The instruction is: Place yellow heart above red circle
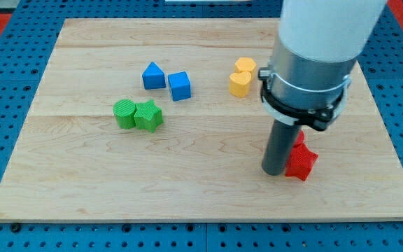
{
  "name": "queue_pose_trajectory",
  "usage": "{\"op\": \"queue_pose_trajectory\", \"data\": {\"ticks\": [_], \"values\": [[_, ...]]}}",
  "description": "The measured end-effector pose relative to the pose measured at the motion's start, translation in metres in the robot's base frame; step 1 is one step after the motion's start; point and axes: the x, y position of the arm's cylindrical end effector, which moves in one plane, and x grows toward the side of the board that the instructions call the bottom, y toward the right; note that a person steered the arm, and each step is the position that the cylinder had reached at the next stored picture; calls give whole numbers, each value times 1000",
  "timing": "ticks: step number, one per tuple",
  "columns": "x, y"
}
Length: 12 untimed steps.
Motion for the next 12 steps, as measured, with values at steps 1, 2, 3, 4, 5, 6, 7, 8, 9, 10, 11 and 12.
{"op": "queue_pose_trajectory", "data": {"ticks": [1, 2, 3, 4, 5, 6, 7, 8, 9, 10, 11, 12], "values": [[-24, -22], [-59, -65], [-103, -69], [-147, -83], [-177, -94], [-197, -81], [-197, -63], [-195, -40], [-189, -29], [-175, -20], [-162, -33], [-147, -27]]}}
